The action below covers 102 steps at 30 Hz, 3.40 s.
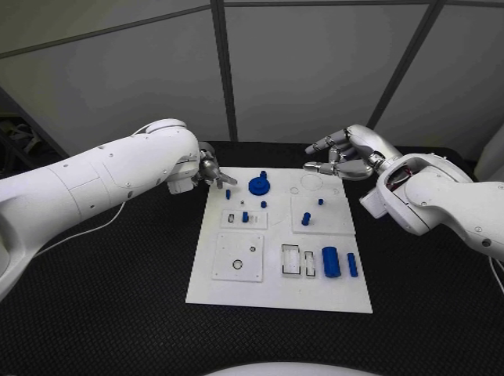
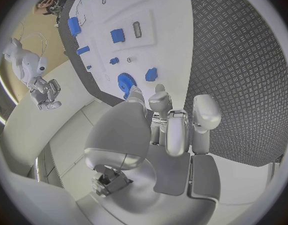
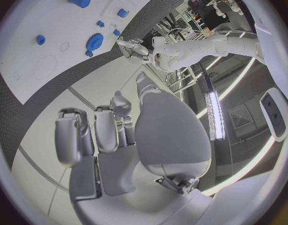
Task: Assemble the parts on the task board
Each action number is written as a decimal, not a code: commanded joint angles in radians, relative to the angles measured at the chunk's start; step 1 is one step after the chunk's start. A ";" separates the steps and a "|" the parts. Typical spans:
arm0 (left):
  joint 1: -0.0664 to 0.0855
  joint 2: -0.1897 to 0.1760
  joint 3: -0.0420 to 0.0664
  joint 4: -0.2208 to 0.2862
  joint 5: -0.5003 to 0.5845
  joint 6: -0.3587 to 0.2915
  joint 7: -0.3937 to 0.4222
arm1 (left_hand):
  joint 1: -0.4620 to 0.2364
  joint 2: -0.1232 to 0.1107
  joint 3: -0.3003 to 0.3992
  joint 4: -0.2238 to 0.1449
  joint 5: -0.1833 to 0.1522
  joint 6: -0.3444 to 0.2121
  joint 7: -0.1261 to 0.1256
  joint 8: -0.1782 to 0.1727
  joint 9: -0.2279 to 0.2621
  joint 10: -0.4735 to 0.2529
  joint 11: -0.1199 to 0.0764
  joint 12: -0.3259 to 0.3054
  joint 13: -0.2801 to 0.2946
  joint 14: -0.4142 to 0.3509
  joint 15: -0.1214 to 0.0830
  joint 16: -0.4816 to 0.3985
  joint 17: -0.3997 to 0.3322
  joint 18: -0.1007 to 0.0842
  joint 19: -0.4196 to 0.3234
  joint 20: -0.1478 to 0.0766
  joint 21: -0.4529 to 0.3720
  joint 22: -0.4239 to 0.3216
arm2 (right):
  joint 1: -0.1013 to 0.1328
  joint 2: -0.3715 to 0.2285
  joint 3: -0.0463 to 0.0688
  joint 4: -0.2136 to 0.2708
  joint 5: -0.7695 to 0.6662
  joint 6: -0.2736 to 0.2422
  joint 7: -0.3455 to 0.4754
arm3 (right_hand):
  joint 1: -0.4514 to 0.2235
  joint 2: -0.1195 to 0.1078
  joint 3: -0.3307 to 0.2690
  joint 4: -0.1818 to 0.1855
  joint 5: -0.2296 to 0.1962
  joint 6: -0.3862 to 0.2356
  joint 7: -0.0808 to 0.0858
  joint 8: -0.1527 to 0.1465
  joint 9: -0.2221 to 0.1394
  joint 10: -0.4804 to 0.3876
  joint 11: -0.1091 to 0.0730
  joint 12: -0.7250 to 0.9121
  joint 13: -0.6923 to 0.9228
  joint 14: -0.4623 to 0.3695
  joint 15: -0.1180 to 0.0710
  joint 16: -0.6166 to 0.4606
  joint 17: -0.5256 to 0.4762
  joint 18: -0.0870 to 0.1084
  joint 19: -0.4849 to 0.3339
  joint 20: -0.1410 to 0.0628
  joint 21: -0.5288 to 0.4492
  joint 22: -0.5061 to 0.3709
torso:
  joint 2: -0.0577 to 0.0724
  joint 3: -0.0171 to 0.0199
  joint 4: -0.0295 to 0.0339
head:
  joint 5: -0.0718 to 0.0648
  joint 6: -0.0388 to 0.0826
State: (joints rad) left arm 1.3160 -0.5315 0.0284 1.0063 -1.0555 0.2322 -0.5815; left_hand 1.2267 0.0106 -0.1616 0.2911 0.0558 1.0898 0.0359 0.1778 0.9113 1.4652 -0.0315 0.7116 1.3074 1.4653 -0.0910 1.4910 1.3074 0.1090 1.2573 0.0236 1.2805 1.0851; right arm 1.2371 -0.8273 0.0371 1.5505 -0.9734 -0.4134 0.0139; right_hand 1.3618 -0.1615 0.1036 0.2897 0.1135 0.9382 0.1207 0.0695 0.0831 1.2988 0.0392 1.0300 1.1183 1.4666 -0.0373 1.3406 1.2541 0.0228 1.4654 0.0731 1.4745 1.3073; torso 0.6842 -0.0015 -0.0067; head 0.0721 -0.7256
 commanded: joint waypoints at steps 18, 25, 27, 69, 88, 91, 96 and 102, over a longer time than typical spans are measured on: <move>-0.002 0.023 -0.010 -0.027 -0.002 0.079 0.027 | 0.023 0.027 -0.002 -0.011 -0.003 0.017 0.004 -0.013 -0.021 0.009 0.004 -0.002 0.001 0.079 0.007 0.000 0.157 -0.001 -0.004 0.007 -0.005 0.002 | 0.002 0.005 0.001 -0.001 -0.005 0.002 0.005 | -0.008 0.002 -0.002 0.000 0.006 0.008 0.001 -0.003 -0.002 0.010 -0.002 0.009 0.002 0.032 -0.002 -0.004 0.000 0.008 0.035 -0.001 -0.006 0.156 | -0.001 0.0010 -0.0002 | 0.002 -0.007; -0.003 0.029 -0.014 -0.035 -0.002 0.084 0.026 | 0.039 0.036 0.001 -0.016 -0.002 0.021 0.003 -0.016 -0.028 0.009 0.003 -0.002 0.002 0.079 0.006 0.001 0.158 -0.001 -0.003 0.007 -0.006 0.003 | 0.002 0.006 0.001 -0.001 -0.005 0.002 0.005 | -0.008 0.002 -0.002 0.000 0.006 0.008 0.001 -0.003 -0.002 0.010 -0.002 0.009 0.002 0.032 -0.002 -0.004 0.000 0.008 0.035 -0.001 -0.006 0.156 | -0.002 0.0013 0.0005 | 0.001 -0.008; -0.004 0.032 -0.015 -0.037 -0.002 0.087 0.026 | 0.043 0.038 0.002 -0.018 -0.001 0.022 0.003 -0.016 -0.030 0.010 0.003 -0.002 0.002 0.079 0.006 0.000 0.158 -0.001 -0.003 0.007 -0.006 0.003 | 0.002 0.007 0.001 -0.001 -0.005 0.002 0.005 | -0.008 0.004 -0.001 -0.001 0.006 0.009 0.001 -0.003 -0.002 0.010 -0.002 0.010 0.002 0.032 -0.002 -0.004 0.000 0.008 0.035 -0.001 -0.006 0.156 | -0.002 0.0013 0.0001 | 0.001 -0.009; -0.006 -0.074 -0.017 0.115 0.086 -0.062 0.057 | 0.084 0.048 0.508 -0.339 0.067 0.014 0.004 -0.005 -0.009 0.021 0.002 -0.067 -0.034 0.079 0.006 0.000 0.155 -0.001 0.000 0.007 -0.019 0.022 | 0.002 0.009 0.001 -0.007 -0.005 0.012 0.001 | -0.006 0.012 0.005 -0.002 0.011 0.012 0.000 -0.002 -0.002 0.013 -0.003 0.015 0.005 0.032 -0.002 -0.005 0.000 0.008 0.035 -0.001 -0.007 0.156 | -0.005 0.0015 0.0032 | 0.010 -0.020; -0.050 -0.213 -0.019 0.357 0.059 -0.156 0.032 | 0.038 0.024 0.570 -0.359 0.071 0.021 0.000 0.004 0.001 0.030 -0.001 -0.058 -0.031 0.082 0.002 0.006 0.163 -0.003 0.012 0.003 -0.012 0.037 | 0.002 0.012 0.000 -0.016 -0.005 0.018 0.001 | -0.006 0.013 0.005 -0.002 0.012 0.012 0.000 -0.002 -0.002 0.013 -0.003 0.016 0.005 0.033 -0.002 -0.005 0.000 0.008 0.035 -0.001 -0.007 0.156 | -0.007 0.0016 0.0048 | 0.018 -0.026; -0.062 -0.219 -0.019 0.373 0.047 -0.158 0.032 | 0.036 0.023 0.573 -0.361 0.071 0.022 0.000 0.004 0.002 0.031 -0.001 -0.056 -0.030 0.082 0.002 0.007 0.164 -0.003 0.012 0.003 -0.011 0.038 | 0.002 0.013 0.000 -0.017 -0.005 0.018 0.001 | -0.006 0.013 0.005 -0.002 0.012 0.012 0.000 -0.002 -0.002 0.013 -0.003 0.016 0.005 0.033 -0.002 -0.005 0.000 0.008 0.035 -0.001 -0.007 0.156 | -0.006 0.0006 0.0050 | 0.016 -0.024; -0.075 -0.223 -0.019 0.390 0.030 -0.162 0.034 | 0.035 0.022 0.575 -0.362 0.071 0.022 0.000 0.005 0.002 0.032 -0.002 -0.054 -0.030 0.083 0.002 0.008 0.165 -0.003 0.013 0.003 -0.011 0.038 | 0.002 0.014 0.000 -0.019 -0.008 0.019 0.000 | -0.006 0.013 0.005 -0.002 0.012 0.012 0.000 -0.002 -0.002 0.013 -0.003 0.016 0.005 0.033 -0.002 -0.005 0.000 0.008 0.035 -0.001 -0.007 0.156 | -0.006 0.0010 0.0049 | 0.016 -0.025; -0.080 -0.225 -0.019 0.404 0.024 -0.158 0.036 | 0.032 0.019 0.581 -0.364 0.072 0.024 -0.001 0.006 0.003 0.033 -0.002 -0.052 -0.029 0.083 0.001 0.009 0.167 -0.003 0.013 0.002 -0.011 0.038 | 0.002 0.016 0.000 -0.020 -0.010 0.020 0.001 | -0.006 0.013 0.005 -0.002 0.012 0.012 0.000 -0.002 -0.002 0.013 -0.003 0.016 0.005 0.033 -0.002 -0.005 0.000 0.008 0.035 -0.001 -0.007 0.156 | -0.005 0.0010 0.0044 | 0.012 -0.028</move>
State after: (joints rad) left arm 1.2356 -0.7551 0.0086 1.4062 -1.0123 0.0827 -0.5446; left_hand 1.2653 0.0236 0.2737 0.0685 0.1214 1.1079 0.0391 0.1767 0.9144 1.4636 -0.0259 0.6553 1.2765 1.4651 -0.0834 1.4952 1.3074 0.1087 1.2614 0.0270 1.2650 1.1226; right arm 1.2369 -0.8123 0.0368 1.5300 -0.9780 -0.3999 0.0102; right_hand 1.3578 -0.1574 0.1037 0.2897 0.1190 0.9446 0.1198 0.0695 0.0826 1.3059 0.0394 1.0422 1.1229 1.4666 -0.0373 1.3408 1.2542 0.0229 1.4654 0.0731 1.4706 1.3080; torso 0.6785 -0.0004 -0.0020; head 0.0860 -0.7514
